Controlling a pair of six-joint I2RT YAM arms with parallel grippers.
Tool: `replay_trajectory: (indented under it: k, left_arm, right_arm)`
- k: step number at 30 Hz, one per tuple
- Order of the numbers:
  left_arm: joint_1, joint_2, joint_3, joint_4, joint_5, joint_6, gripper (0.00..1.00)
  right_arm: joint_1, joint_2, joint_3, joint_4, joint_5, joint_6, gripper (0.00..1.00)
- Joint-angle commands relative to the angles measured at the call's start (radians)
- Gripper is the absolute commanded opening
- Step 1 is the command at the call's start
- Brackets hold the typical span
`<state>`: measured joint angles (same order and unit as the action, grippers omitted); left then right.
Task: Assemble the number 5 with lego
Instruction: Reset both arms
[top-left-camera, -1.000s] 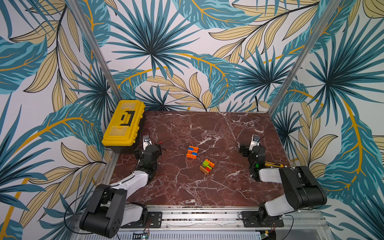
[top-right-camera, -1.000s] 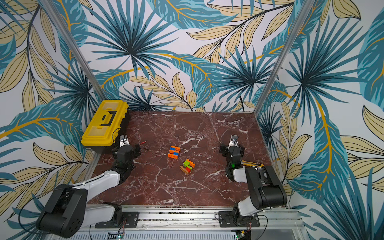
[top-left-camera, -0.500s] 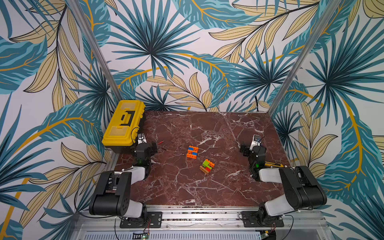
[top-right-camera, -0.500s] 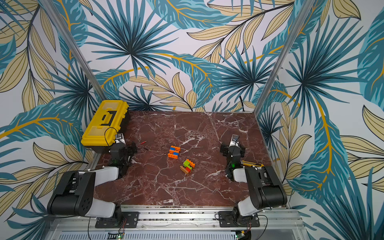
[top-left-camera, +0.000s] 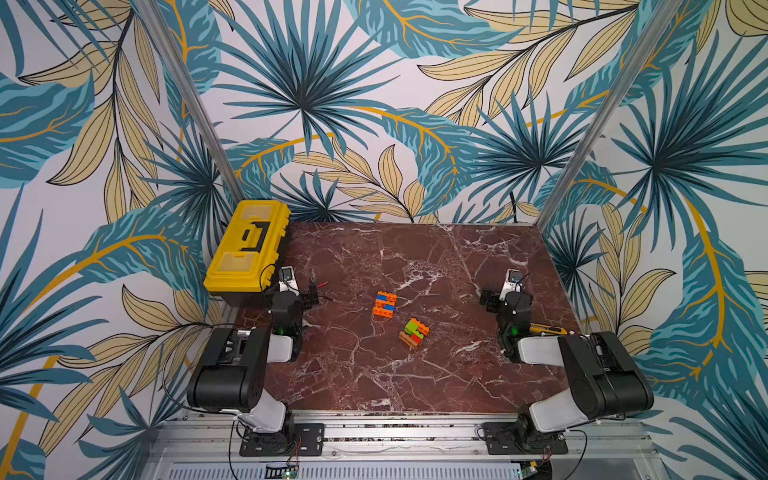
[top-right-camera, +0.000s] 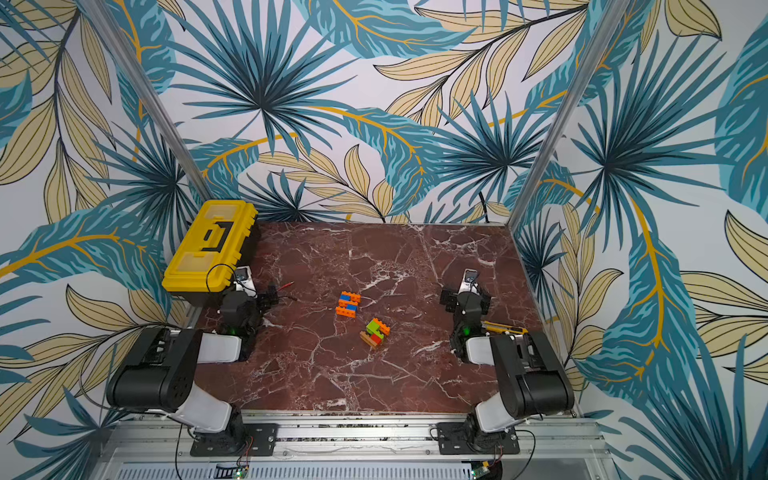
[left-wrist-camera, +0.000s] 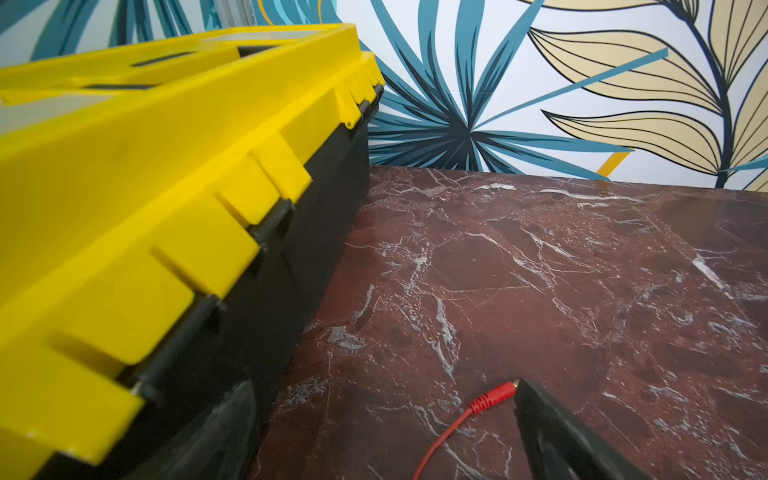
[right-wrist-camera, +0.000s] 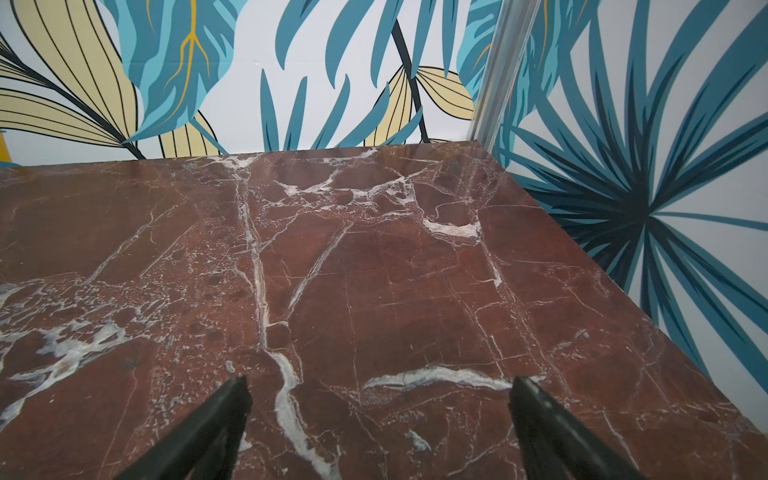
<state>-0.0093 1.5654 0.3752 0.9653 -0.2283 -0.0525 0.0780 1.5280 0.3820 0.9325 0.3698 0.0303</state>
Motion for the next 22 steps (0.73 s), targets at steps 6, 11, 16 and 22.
replay_trajectory:
  k: [6,11,16,22]
  left_arm:
    - [-0.001,0.008,-0.02,0.052,-0.007,0.019,1.0]
    - [-0.002,0.008,-0.019,0.053,-0.008,0.019,1.0]
    - [0.002,0.008,-0.015,0.041,0.003,0.016,1.0]
    - [0.005,0.008,-0.019,0.049,0.006,0.016,1.0]
  right_arm:
    - [-0.003,-0.004,-0.014,0.033,0.008,0.01,0.99]
    - [-0.003,-0.003,-0.015,0.034,0.006,0.009,0.99]
    - [-0.003,-0.003,-0.01,0.025,-0.013,0.004,0.99]
    - [-0.003,-0.003,-0.007,0.017,-0.034,-0.006,0.99]
